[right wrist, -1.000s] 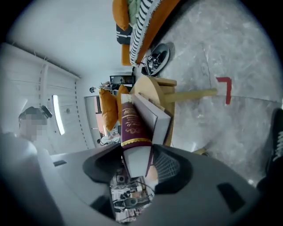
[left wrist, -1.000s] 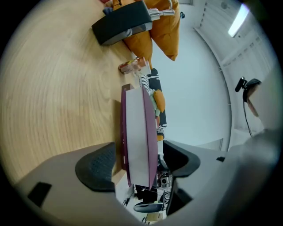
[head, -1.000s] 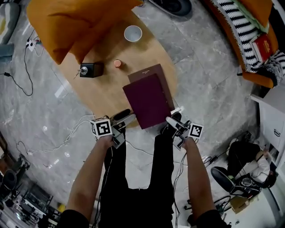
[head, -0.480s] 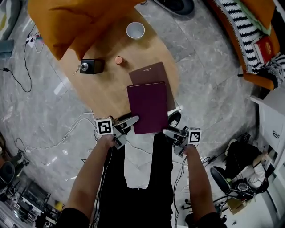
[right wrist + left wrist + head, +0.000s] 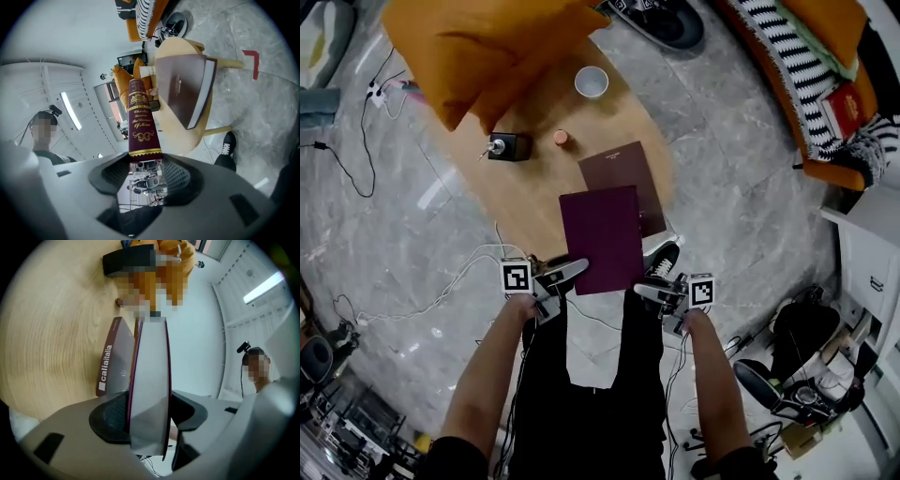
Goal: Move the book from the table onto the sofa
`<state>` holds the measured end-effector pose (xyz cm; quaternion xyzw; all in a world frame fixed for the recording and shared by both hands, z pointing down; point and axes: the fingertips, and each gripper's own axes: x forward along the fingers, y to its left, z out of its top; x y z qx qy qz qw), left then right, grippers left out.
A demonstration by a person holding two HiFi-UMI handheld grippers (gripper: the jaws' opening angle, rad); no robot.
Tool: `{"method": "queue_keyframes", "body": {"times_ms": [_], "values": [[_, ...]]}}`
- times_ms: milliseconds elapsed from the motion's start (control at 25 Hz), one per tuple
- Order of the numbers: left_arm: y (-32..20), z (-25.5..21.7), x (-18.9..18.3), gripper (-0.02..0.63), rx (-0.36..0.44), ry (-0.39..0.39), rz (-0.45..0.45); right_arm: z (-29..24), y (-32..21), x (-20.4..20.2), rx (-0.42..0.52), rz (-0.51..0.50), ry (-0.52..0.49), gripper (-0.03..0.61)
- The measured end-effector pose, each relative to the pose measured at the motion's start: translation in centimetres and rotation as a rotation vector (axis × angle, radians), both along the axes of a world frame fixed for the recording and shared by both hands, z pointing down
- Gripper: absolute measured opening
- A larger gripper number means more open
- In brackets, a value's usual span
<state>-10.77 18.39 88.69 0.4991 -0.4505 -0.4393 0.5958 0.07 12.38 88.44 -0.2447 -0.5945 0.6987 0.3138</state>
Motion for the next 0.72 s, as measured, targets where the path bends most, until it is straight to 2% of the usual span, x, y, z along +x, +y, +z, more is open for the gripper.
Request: {"method": "queue_keyframes", "body": {"times_ms": [40,160,240,360,720], "values": [[0.2,-1.0,-0.2,0.241,0.003,0.002,0.001,-1.0,0.2,-0.1,0.000,-0.007,-0.010,0.213],[0.4,-5.0,-0.3,0.236,0.045,0.073,-0.014,-4.9,0.6,-0.5,0.007,-0.043,-0.057,0.213],[0.6,-7.7,0.0,0.235,0.069,0.083,-0.010,-7.4,0.9,-0.3,0.028,-0.083,-0.076,0.213],[1.3,-11.0,0.3,0.232,0.071,0.071,-0.013,-10.5,0.8,-0.7,0.061,-0.087,-0.097,0.216],[1.5,-21.9,-1.2,0.229,0.125,-0.046,-0.026,-21.3,-0.2,-3.6,0.126,0.060,-0.204,0.219]]}}
